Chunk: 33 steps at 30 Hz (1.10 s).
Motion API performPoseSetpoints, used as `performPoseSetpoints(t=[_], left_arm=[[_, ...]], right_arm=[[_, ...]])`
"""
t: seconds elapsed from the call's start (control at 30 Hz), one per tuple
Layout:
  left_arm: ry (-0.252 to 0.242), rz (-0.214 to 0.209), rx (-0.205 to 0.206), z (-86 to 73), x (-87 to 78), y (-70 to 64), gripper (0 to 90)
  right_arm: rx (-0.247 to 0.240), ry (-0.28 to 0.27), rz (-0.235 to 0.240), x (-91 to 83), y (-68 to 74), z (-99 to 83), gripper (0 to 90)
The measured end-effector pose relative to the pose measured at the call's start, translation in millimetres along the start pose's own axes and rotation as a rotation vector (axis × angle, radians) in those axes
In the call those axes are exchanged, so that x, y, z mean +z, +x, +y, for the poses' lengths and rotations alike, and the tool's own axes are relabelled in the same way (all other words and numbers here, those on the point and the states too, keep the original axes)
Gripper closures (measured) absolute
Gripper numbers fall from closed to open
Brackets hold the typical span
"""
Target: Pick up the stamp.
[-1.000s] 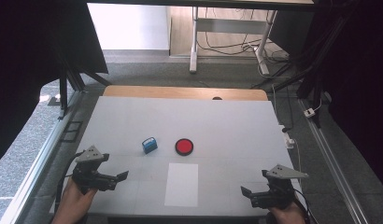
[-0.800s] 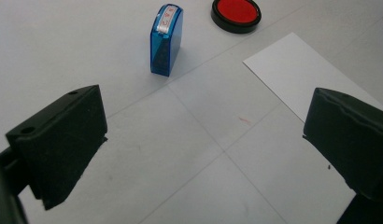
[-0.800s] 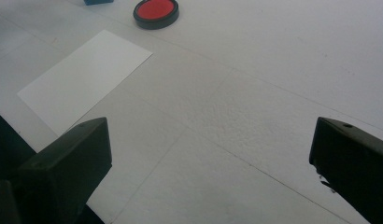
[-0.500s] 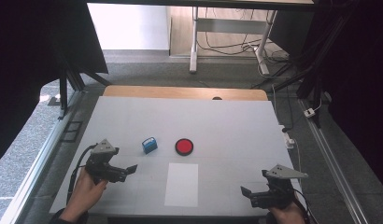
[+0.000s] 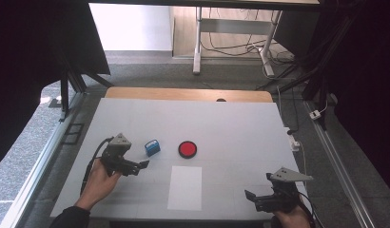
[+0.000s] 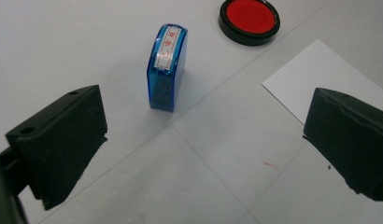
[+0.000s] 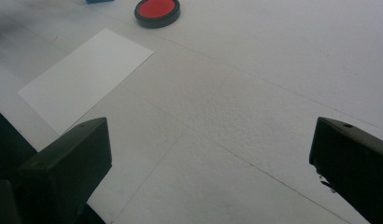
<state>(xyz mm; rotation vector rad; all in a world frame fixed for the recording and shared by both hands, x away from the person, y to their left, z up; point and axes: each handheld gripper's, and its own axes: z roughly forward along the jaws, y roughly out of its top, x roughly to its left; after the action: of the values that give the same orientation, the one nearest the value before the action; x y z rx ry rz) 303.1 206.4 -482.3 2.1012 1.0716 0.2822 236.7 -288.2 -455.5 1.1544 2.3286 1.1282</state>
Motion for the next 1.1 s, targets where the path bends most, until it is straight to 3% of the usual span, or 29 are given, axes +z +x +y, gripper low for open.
performPoseSetpoints(t=[0.07, 0.17, 0.43, 0.63, 0.77, 0.83, 0.93, 1.1], left_arm=[[0.012, -0.019, -0.012, 5.5, 6.2, 4.1, 0.2], [0.013, -0.014, -0.008, 8.4, 9.8, 5.5, 0.2], [0.029, -0.017, 0.041, 18.0, 26.3, 14.5, 0.0], [0.053, -0.049, 0.06, 26.3, 41.2, 22.0, 0.0], [0.073, -0.041, 0.089, 32.2, 48.5, 24.0, 0.6], [0.075, -0.037, 0.092, 33.1, 50.5, 24.1, 3.2], [0.107, -0.014, 0.143, 35.0, 54.6, 25.9, 10.2], [0.12, -0.03, 0.167, 37.3, 55.4, 28.2, 28.7]], right_arm=[[-0.001, -0.001, 0.002, 0.2, 0.0, 0.0, 0.0], [-0.003, 0.002, 0.002, 0.1, 0.0, 0.1, 0.0], [-0.003, 0.005, 0.002, 0.3, -0.1, 0.2, 0.0], [-0.002, 0.007, 0.003, 0.5, -0.2, 0.3, 0.0], [-0.002, 0.008, 0.004, 0.6, -0.3, 0.3, 0.0], [-0.001, 0.008, 0.004, 0.6, -0.3, 0.3, 0.0], [-0.002, 0.008, 0.005, 0.6, -0.4, 0.2, 0.0], [-0.007, 0.008, 0.006, 1.1, 0.1, 0.3, 0.0]])
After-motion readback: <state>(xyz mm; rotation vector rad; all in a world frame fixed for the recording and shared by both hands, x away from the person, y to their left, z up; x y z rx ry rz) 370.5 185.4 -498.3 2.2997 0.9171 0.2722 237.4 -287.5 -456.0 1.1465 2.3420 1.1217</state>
